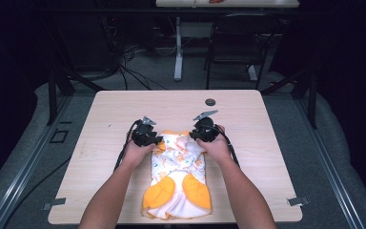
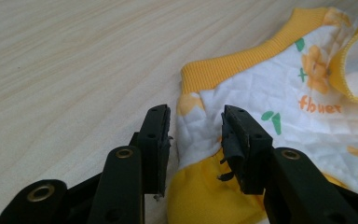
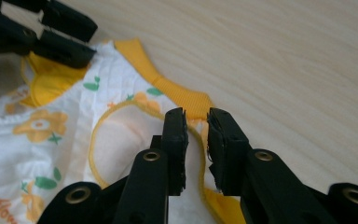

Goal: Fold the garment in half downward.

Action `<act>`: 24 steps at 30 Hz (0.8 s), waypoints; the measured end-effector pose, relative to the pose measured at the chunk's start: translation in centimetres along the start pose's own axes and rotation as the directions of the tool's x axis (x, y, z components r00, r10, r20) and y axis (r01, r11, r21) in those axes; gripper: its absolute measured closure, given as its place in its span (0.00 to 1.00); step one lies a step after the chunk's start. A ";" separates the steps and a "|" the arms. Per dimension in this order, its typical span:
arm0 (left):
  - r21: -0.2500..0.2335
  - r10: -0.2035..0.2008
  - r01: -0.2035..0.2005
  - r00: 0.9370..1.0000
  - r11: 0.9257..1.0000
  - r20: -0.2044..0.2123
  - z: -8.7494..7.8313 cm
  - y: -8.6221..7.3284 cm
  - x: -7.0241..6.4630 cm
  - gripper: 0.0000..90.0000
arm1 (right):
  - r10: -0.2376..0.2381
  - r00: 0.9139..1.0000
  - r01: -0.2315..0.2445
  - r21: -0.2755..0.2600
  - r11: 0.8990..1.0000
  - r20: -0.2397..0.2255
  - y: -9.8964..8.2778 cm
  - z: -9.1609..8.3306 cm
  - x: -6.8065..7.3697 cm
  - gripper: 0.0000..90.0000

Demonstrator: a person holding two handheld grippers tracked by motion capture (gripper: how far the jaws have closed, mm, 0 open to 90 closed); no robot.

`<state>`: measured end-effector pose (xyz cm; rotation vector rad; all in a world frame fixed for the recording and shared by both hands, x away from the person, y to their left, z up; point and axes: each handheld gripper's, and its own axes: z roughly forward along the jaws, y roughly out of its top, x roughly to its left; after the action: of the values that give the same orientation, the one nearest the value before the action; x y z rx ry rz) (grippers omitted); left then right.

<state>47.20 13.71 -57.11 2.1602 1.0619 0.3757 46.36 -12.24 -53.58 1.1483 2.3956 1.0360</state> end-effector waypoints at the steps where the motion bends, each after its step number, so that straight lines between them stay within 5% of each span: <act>1: 0.010 0.002 -0.002 1.000 1.000 0.000 0.0 0.0 -0.1 0.68 | 0.008 1.000 -0.007 -0.013 1.000 0.012 0.1 -0.1 -0.1 0.86; 3: 0.021 0.017 -0.017 1.000 1.000 -0.004 0.2 -0.1 -0.4 0.69 | 0.026 0.998 -0.026 0.003 1.000 0.065 0.4 0.2 -0.5 0.83; 6: 0.024 0.011 -0.011 1.000 1.000 -0.001 0.2 -0.1 -0.3 0.69 | 0.031 0.996 -0.034 0.034 0.999 0.087 0.4 0.7 -0.8 0.80; 8: 0.022 0.001 -0.001 1.000 1.000 0.003 0.3 -0.1 -0.2 0.69 | 0.048 0.996 -0.052 0.061 0.997 0.073 0.1 1.5 -1.0 0.78; 17: 0.019 0.008 -0.009 1.000 1.000 0.021 0.3 -0.2 -0.3 0.74 | -0.019 0.999 0.013 0.154 0.988 0.039 -0.9 3.2 -0.4 0.69; 24: 0.032 0.004 -0.006 0.999 0.999 0.048 0.2 -0.1 -0.3 0.84 | 0.004 1.000 -0.005 0.139 0.990 0.008 -1.2 3.1 -0.4 0.83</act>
<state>47.06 13.49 -57.34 2.1895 1.0426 0.3103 47.59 -11.54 -56.65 1.2017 2.4938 0.8756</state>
